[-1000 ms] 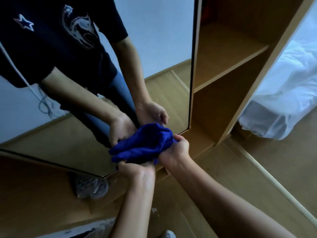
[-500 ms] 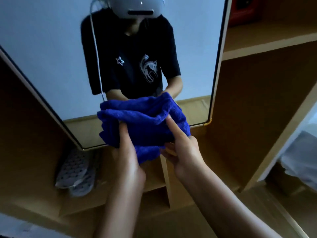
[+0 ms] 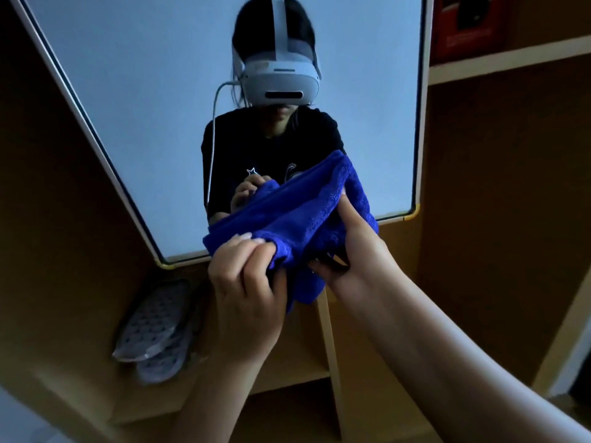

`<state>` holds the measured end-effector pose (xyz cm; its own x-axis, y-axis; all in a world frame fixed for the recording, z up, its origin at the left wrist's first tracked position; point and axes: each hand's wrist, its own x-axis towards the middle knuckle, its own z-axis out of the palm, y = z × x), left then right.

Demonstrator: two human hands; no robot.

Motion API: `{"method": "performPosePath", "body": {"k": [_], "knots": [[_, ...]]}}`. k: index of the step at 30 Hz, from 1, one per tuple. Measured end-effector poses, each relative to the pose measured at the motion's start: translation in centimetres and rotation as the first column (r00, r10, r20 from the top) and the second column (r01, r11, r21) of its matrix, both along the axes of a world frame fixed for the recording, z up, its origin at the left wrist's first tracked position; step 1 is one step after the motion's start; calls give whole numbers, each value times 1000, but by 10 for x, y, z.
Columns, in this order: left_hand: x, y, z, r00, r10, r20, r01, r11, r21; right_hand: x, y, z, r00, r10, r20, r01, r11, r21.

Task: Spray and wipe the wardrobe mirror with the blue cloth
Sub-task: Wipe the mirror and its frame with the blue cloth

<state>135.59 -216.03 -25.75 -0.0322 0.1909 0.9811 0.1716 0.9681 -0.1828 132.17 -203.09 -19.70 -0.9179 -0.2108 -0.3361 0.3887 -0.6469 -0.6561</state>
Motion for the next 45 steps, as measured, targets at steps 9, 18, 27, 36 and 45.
{"method": "performPosePath", "body": {"k": [9,18,27,36,45], "knots": [[0,-12,66,965,-141,-219,259,420,870,-3,0,0,999,-11,38,14,998,-59],[-14,5,52,986,138,-91,-116,970,212,1,-1,7,996,-14,86,20,997,-76],[-19,-35,20,939,225,261,-104,908,-407,5,-1,14,997,-15,73,19,998,-56],[-25,-41,25,838,420,348,-224,846,-483,4,10,-30,969,-160,-188,236,824,515],[-26,-45,34,864,409,294,-214,826,-522,-10,-26,-56,-52,398,-916,987,158,12]]}}
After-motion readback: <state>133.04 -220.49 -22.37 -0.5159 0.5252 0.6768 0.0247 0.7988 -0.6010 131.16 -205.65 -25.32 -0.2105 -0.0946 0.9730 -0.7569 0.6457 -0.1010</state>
